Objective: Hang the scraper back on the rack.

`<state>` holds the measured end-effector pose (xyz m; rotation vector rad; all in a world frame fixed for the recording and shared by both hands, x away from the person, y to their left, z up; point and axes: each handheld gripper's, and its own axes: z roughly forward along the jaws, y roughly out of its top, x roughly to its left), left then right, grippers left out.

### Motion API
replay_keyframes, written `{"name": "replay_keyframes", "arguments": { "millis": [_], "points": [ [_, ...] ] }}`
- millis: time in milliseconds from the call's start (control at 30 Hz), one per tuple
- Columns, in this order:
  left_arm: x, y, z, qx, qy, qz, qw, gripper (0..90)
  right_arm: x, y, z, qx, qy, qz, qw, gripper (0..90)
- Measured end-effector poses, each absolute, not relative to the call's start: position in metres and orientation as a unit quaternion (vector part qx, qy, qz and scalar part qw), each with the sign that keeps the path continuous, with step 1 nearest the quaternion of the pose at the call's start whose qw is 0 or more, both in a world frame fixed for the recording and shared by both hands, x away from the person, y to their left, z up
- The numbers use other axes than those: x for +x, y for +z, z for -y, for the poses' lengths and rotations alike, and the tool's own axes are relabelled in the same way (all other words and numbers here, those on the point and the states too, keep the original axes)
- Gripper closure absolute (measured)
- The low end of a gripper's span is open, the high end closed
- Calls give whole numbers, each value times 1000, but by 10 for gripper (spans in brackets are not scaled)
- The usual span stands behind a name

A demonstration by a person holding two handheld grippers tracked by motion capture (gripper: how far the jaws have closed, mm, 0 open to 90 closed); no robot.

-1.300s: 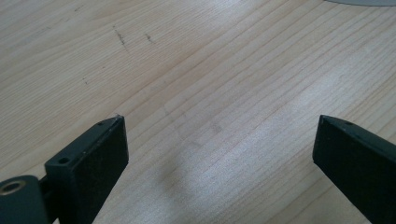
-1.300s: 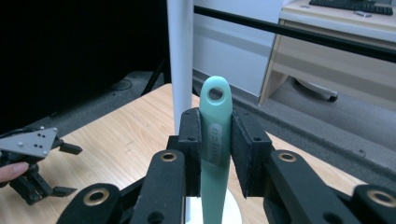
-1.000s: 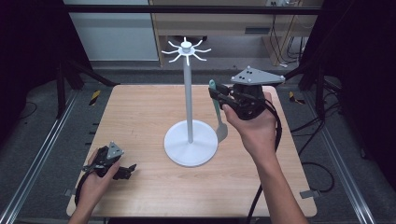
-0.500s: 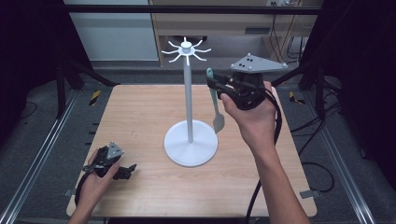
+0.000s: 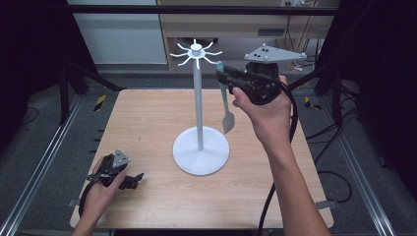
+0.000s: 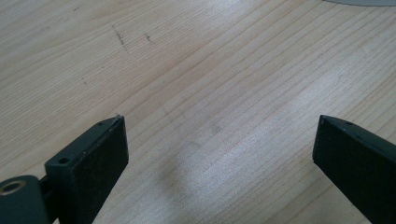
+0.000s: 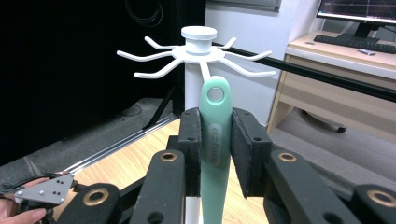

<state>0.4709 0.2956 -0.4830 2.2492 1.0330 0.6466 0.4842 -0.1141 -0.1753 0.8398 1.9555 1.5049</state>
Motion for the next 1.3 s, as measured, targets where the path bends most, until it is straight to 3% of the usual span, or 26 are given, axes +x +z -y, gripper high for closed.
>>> {"name": "replay_keyframes", "arguments": {
  "millis": [1300],
  "points": [
    [471, -484, -295, 843, 240, -386, 286, 32, 498, -177, 105, 314, 539, -741, 249, 730]
  ]
}}
